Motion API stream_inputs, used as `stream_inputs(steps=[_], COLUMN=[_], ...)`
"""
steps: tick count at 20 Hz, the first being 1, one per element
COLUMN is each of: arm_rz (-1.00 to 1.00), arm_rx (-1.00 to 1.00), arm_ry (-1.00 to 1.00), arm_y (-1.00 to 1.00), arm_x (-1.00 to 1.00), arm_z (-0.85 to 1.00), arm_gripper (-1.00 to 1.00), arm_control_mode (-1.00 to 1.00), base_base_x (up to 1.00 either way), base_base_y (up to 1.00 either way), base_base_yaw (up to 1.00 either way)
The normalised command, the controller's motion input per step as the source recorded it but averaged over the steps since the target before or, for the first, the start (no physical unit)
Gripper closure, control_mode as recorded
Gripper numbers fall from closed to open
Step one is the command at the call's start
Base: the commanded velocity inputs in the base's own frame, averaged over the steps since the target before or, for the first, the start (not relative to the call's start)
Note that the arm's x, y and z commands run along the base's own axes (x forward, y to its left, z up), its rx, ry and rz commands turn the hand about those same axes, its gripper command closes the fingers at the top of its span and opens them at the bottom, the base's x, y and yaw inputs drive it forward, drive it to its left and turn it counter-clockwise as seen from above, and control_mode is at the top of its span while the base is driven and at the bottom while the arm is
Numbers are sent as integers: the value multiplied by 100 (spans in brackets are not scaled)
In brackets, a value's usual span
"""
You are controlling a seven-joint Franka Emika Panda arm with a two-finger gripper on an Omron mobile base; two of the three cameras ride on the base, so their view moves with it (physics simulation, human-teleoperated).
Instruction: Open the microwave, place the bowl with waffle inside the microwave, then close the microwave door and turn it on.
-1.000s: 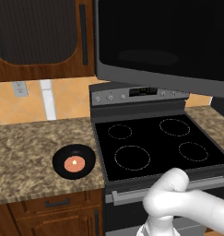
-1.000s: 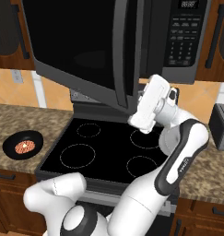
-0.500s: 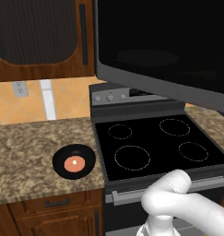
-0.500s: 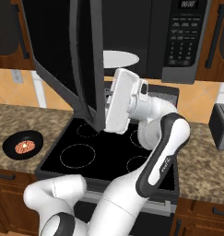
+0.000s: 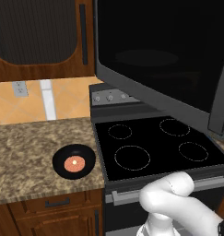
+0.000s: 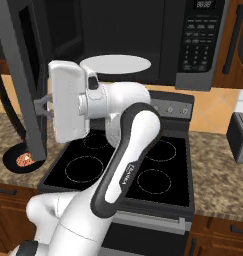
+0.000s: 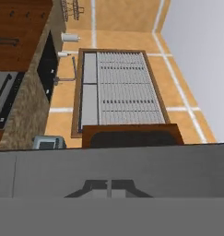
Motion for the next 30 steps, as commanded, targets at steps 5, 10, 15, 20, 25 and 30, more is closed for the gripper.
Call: stream_inputs(steps=[5, 10, 15, 20, 25, 30], arm_rz=[0, 0, -13, -21, -1, -5], arm_rx=[-18, -25, -19, -8, 22, 39], arm_ry=[-34, -29, -27, -5, -26, -11], arm_y=[100, 100, 100, 33, -100, -100], arm_x=[-100, -92, -44, -5, -98, -58], arm_z=[21, 13, 17, 8, -1, -20], arm_gripper=[100, 100, 100, 100, 100, 100], arm_control_mode=[-100, -100, -100, -100, -100, -100], base_base_x=[0, 0, 0, 0, 0, 0], base_base_y=[0, 0, 0, 0, 0, 0], base_base_yaw=[0, 0, 0, 0, 0, 0])
